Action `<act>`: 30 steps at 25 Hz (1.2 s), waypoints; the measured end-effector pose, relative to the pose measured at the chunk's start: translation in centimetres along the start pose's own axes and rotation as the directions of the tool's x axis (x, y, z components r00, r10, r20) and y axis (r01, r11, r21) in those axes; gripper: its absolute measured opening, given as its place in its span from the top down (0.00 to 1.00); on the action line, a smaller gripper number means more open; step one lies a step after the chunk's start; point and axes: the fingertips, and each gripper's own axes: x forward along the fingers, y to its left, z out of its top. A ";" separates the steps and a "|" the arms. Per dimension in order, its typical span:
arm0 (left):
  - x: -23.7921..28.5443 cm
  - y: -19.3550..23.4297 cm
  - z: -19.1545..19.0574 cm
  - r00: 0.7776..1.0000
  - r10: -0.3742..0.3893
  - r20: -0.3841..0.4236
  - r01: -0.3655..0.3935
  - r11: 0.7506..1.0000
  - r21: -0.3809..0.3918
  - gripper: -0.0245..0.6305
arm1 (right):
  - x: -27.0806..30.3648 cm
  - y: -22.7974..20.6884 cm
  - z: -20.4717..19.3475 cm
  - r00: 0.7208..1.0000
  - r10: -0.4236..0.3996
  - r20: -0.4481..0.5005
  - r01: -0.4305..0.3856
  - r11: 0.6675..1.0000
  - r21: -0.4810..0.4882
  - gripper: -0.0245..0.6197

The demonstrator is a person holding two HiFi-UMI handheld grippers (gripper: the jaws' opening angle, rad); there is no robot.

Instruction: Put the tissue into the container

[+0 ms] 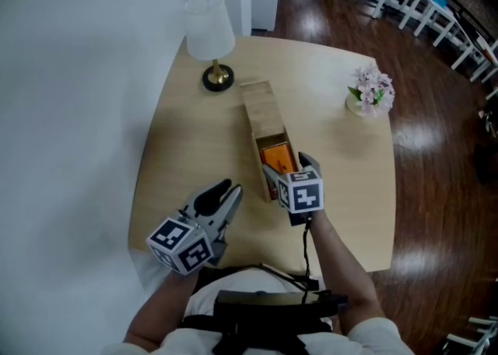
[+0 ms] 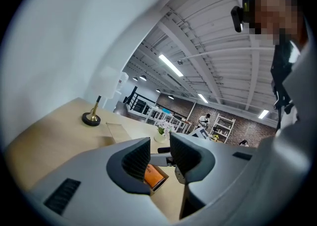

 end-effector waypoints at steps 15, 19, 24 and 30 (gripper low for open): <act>3.7 -9.2 4.0 0.982 -0.183 0.049 0.181 0.982 0.059 0.77 | -19.0 -4.4 10.3 0.932 -0.046 0.360 0.028 0.998 0.056 0.31; 5.0 -12.1 4.3 0.971 -0.235 0.035 0.231 0.970 0.078 0.78 | -23.6 -7.8 9.5 0.903 -0.136 0.407 0.083 0.986 0.145 0.51; 5.9 -15.5 3.6 0.951 -0.310 0.010 0.308 0.947 0.097 0.92 | -27.8 -11.1 7.5 0.877 -0.194 0.439 0.107 0.971 0.215 0.74; 7.1 -17.9 1.1 0.934 -0.351 -0.062 0.355 0.931 0.079 0.96 | -29.5 -13.5 3.4 0.895 -0.217 0.390 0.130 0.962 0.238 0.95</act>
